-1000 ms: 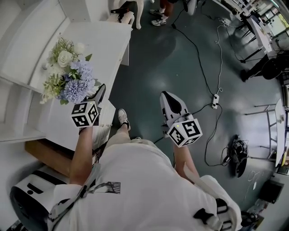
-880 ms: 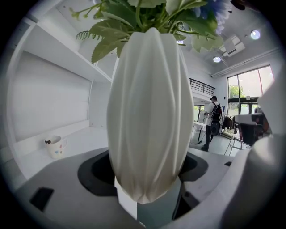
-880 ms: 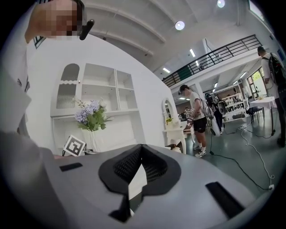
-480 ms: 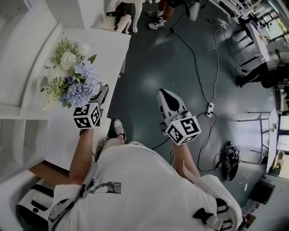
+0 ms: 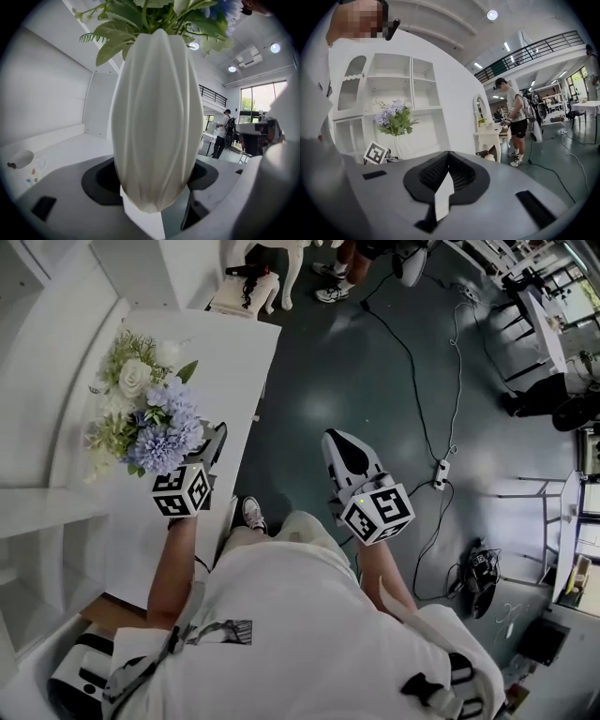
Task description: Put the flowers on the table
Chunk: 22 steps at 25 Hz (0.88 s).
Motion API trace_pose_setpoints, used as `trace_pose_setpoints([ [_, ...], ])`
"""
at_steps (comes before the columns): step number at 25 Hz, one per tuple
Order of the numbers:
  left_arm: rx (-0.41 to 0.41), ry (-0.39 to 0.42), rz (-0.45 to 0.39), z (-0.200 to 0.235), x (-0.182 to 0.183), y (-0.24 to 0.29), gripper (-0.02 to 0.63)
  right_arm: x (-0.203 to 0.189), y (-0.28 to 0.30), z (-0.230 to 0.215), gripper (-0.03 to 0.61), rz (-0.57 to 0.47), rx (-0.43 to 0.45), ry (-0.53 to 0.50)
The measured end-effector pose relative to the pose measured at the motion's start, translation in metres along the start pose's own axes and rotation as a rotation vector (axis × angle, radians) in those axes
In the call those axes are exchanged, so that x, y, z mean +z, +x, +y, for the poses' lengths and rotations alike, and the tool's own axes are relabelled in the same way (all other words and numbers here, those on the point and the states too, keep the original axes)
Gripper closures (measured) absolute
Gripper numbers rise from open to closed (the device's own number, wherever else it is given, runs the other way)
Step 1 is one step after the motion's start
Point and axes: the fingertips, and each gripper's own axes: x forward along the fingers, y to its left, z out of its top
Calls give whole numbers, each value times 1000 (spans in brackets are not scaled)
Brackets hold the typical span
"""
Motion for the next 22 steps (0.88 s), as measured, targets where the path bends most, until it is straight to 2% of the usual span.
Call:
trace_pose_setpoints([
  [5,41,-19,12,5,-3,24,233,4,13,-29,569,10,6,12],
  [10,94,-2,9,18,4,62,233,19,56,-60,569,18,81,-21],
  [15,173,-13,1,29,13,75,233,42,82,-74,569,3,144,-40],
  [22,224,-7,18,63,-26,138,233,-9,131,-112,569,85,189,-44],
])
